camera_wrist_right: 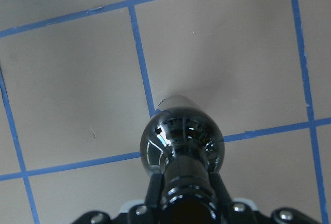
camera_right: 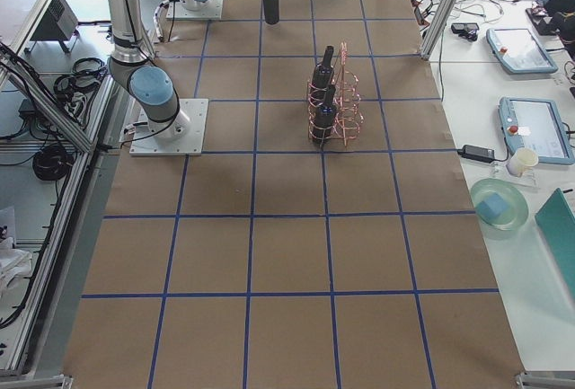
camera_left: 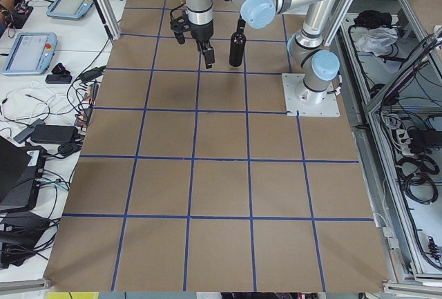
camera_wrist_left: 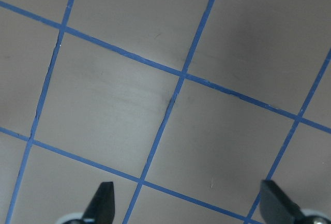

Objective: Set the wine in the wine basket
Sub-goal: 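Lift the bottle with the right gripper and carry it to the rack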

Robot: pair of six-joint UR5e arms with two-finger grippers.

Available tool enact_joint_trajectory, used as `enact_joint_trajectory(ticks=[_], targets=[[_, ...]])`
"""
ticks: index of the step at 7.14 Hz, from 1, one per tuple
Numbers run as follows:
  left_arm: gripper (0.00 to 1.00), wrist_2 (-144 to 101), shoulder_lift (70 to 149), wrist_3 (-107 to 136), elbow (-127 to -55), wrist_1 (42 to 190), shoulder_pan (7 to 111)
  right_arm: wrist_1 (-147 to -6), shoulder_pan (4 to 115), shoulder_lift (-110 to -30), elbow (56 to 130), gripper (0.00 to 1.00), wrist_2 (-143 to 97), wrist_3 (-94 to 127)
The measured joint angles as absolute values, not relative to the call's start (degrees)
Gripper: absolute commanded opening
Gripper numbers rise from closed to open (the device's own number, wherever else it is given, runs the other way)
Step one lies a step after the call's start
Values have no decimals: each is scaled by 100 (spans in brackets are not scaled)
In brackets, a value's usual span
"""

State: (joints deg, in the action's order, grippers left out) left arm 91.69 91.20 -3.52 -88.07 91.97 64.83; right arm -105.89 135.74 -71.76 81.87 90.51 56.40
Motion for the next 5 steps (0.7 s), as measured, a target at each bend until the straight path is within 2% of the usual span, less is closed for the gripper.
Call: enact_joint_trajectory(ticks=[2,5], targets=[[100,9181,9117,-351,-8807,9201,6534,-10201,13280,-7444,8183,0,9282,5163],[100,9180,9011,-350,-8794,9176,7122,-8979,12075,-8369,8176,0,9313,3541]])
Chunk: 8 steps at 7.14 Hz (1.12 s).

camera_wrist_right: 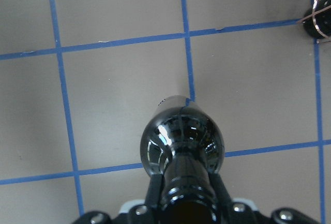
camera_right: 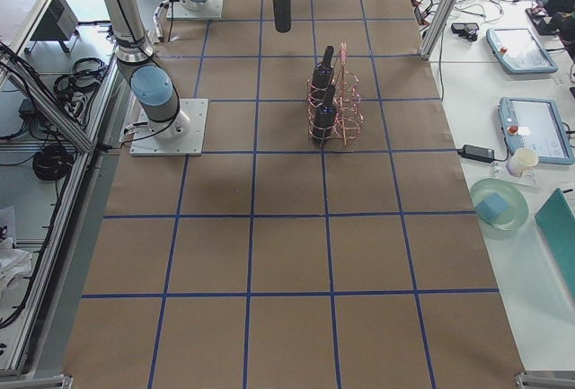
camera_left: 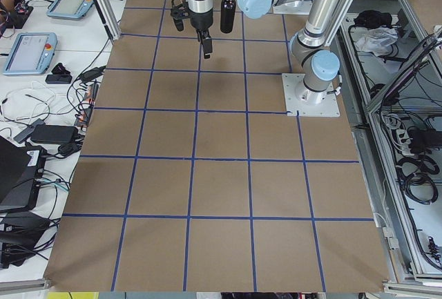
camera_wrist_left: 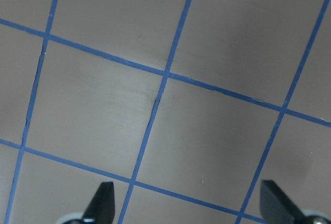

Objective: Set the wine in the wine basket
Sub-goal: 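Lift the bottle with the right gripper and carry it to the rack, then tilt the bottle and insert it into the rack's empty middle slot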

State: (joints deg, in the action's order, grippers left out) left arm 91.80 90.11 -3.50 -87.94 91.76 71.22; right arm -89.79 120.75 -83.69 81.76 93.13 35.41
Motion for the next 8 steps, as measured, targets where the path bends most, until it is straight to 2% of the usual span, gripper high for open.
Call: enact_joint_trajectory(ticks=[3,8], targets=[[100,9147,8938,-309,-8790,9176,7830,-8032,10408,-9107,8168,0,9547,1135],[100,9081,8799,-249,-8796,9362,8732,-8006,8545,-9267,8168,0,9736,-1475]])
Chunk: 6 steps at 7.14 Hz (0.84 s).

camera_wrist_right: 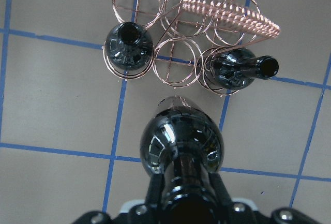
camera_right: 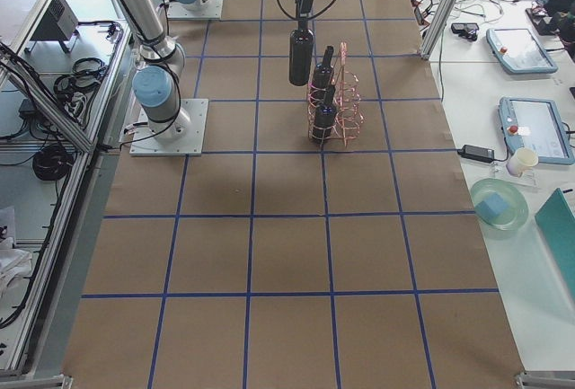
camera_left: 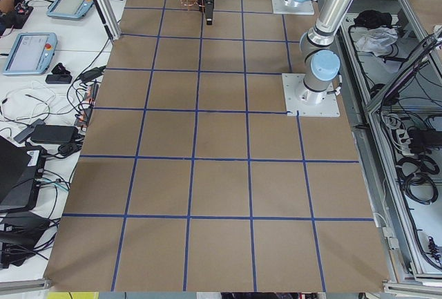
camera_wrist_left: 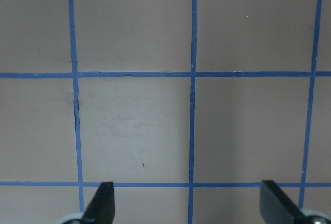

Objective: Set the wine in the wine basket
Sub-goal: 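Tilt the bottle and insert it into the rack's empty middle slot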

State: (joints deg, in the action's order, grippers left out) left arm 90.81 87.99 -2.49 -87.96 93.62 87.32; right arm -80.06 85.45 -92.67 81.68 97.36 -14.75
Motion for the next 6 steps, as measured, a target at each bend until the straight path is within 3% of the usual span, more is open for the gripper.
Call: enact_joint_trajectory(ticks=[6], targets=[[100,8867,8817,-291,-8919,9452,8874,-8764,8319,-8731,8212,0,9319,-1649]])
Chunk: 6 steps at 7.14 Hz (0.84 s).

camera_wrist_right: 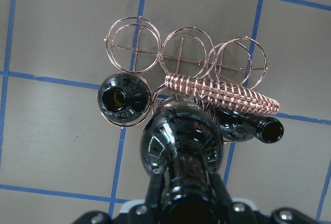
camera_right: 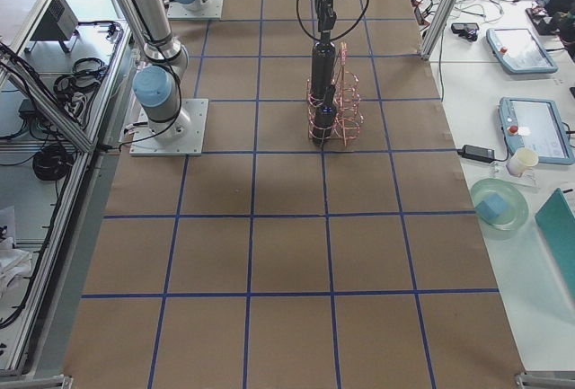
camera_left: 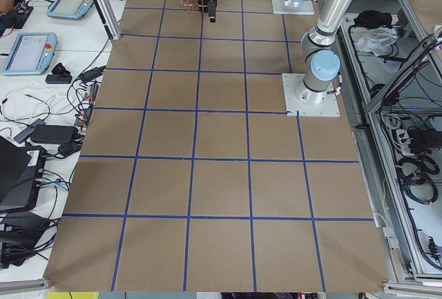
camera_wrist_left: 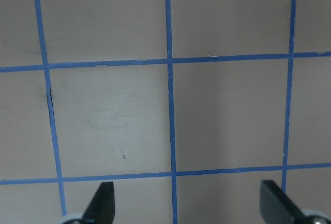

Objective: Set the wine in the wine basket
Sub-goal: 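Tilt the bottle and insert it into the rack's empty middle slot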

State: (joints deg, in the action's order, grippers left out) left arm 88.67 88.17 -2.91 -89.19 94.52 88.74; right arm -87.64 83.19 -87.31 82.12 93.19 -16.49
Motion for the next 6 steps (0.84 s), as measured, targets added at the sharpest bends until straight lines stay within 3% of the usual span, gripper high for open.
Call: enact_joint_trajectory(ticks=[6], targets=[[100,8917,8774,-304,-9064,9457,8877,-8852,8041,-8610,8348,0,9015,-1750]])
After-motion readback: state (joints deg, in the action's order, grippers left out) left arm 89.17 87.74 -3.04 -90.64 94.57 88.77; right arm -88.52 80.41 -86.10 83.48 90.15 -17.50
